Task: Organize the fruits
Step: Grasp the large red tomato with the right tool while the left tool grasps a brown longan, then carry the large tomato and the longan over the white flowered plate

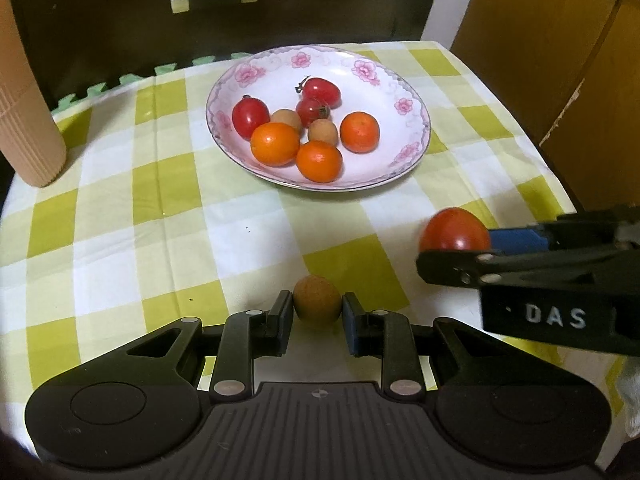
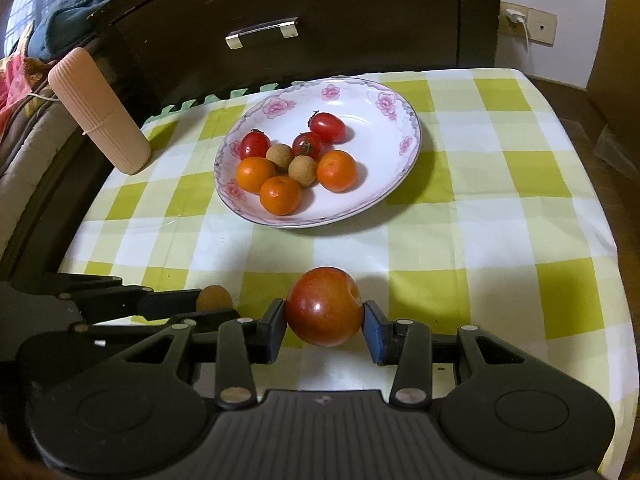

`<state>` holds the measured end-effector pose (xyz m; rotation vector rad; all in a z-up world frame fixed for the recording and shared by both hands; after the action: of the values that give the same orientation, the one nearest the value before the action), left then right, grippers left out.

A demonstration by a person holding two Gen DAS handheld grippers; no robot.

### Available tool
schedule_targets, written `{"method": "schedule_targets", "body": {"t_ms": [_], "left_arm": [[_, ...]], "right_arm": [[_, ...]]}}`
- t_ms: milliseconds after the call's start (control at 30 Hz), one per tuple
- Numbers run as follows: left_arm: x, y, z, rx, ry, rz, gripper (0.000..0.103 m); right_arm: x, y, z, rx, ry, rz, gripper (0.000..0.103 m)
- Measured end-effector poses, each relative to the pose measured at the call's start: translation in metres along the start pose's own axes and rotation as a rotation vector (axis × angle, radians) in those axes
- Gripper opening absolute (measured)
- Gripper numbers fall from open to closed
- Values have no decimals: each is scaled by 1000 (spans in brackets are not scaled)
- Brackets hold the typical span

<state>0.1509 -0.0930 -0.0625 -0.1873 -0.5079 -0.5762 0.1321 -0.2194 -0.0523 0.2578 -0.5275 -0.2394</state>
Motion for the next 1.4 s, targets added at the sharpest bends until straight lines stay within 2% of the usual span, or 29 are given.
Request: {"method": "schedule_targets", "body": {"t_ms": [133,533,1400], "left_arm": [[3,5,1,-11,-2,32,34],[7,1,7,-3,-19,22,34],[29,5,31,104,-111,-15,32]], "right_arm": [[0,0,3,3,-7,-5,40],[1,-1,8,-4,-24,-8,40],[21,15,20,-9,-108,-1,40]]}}
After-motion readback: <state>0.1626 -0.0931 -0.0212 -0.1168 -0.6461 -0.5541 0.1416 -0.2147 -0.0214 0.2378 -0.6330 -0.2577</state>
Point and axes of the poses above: each gripper's, at about its wrist camera, not at the fingertips, and z roughly against the way its jaws point, y to its left, x to its top, the point moved 3 cm from there along -z, roughly the way its jaws point, and after that the axes turned 12 degrees about -z, right-handed, at the moved point
